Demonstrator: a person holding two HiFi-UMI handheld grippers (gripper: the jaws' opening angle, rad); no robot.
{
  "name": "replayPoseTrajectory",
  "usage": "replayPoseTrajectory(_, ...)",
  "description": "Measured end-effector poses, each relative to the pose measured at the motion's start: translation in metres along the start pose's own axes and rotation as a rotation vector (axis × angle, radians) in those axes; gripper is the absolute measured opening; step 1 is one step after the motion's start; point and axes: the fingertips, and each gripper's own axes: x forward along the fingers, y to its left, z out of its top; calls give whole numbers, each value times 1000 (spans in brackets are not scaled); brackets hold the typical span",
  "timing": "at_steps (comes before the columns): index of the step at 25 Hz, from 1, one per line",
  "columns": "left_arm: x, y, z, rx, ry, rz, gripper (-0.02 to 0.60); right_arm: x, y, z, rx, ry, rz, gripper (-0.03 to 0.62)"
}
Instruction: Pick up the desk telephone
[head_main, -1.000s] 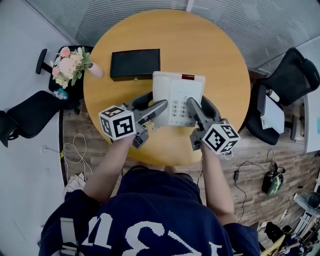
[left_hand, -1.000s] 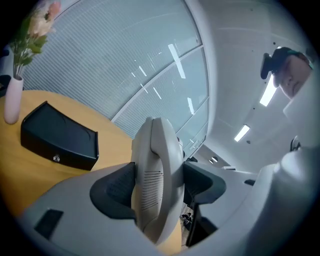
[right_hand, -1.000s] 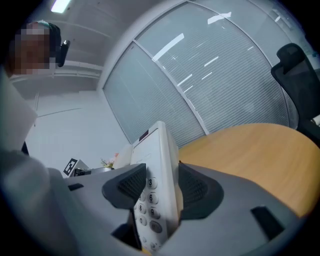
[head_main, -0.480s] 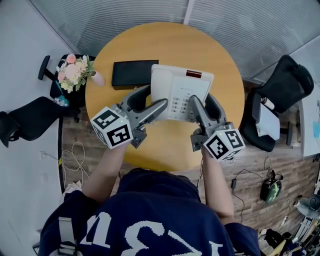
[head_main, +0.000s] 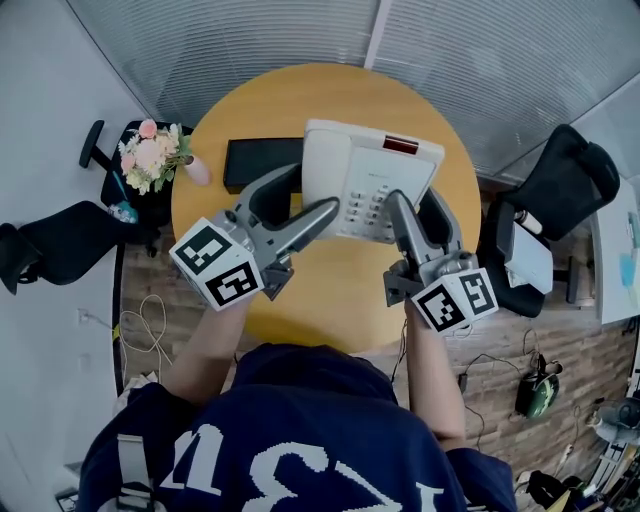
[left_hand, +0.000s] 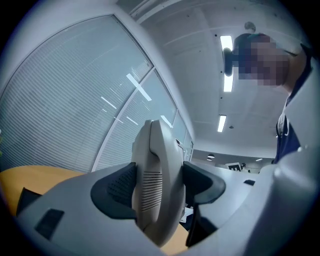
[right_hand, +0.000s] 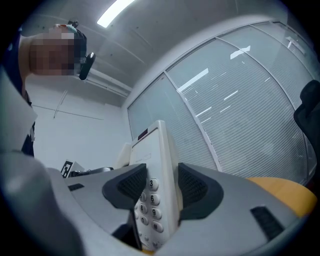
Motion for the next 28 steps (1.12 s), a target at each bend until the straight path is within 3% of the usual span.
replayPoseTrajectory(7,-3,-8,13,24,-47,-1,304,0,10,17,-46,-34,11,207)
replayPoseTrajectory(28,-5,-10,17,42,-50,16,302,0,13,19,-44,-36,20,201)
